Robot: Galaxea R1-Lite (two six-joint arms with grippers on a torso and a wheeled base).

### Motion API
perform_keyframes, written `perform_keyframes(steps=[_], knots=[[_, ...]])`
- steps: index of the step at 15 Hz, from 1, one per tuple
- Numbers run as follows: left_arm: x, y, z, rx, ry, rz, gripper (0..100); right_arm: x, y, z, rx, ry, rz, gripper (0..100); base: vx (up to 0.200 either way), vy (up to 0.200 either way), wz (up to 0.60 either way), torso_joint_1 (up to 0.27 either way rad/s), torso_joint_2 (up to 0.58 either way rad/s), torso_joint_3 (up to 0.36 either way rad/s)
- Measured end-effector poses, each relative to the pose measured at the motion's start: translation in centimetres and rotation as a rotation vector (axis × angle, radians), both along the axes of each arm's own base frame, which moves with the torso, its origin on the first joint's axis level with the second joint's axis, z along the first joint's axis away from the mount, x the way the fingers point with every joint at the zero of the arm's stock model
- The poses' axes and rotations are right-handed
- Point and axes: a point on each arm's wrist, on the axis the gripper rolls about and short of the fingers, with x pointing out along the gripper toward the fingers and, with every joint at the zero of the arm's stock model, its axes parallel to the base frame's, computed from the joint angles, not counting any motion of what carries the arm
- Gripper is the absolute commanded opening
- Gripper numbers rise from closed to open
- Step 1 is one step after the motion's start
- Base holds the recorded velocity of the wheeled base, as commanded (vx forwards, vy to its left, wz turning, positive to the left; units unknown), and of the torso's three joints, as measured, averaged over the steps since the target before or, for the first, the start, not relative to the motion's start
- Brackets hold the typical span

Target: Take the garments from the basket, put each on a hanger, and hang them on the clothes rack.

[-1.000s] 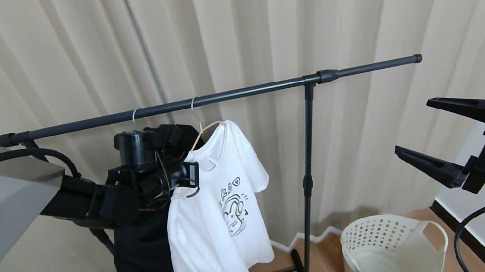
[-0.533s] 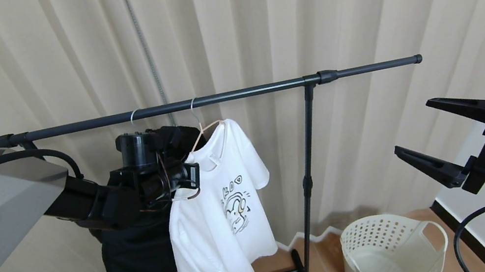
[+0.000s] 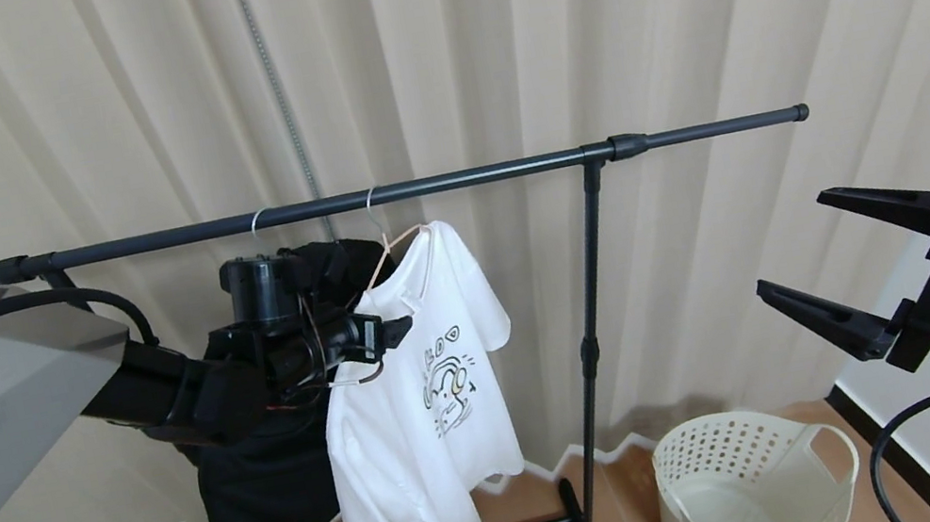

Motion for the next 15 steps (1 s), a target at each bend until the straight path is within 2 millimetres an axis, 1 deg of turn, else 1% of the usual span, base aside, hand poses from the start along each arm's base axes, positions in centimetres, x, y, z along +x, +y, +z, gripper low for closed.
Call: perform_keyframes(steps=[4,7,11,13,15], knots=[[-1.6,0.7,1.7,-0.006,-0.015,0.005,100,0.0,-0.1,0.1,0.001,-0.007,-0.005,100,0.0,0.0,0.0,0.0,0.0,0.0],[-3.6,1.6,3.5,-0.006,-0.039,0.029,100,0.0,-0.1,0.2,0.001,-0.008,-0.006,100,0.0,0.0,0.0,0.0,0.0,0.0],[-7.2,3.3,6.1,-0.013,-0.077,0.055,100,-0.3,-0.2,0.4,0.003,-0.021,-0.005,100,0.0,0.0,0.0,0.0,0.0,0.0],[-9.2,4.0,7.0,-0.017,-0.09,0.059,100,-0.5,-0.2,0.8,0.011,-0.035,-0.024,100,0.0,0.0,0.0,0.0,0.0,0.0],[-11.6,4.7,7.3,-0.019,-0.091,0.056,100,-0.8,-0.5,1.5,0.043,-0.029,-0.087,100,0.0,0.0,0.0,0.0,0.0,0.0]])
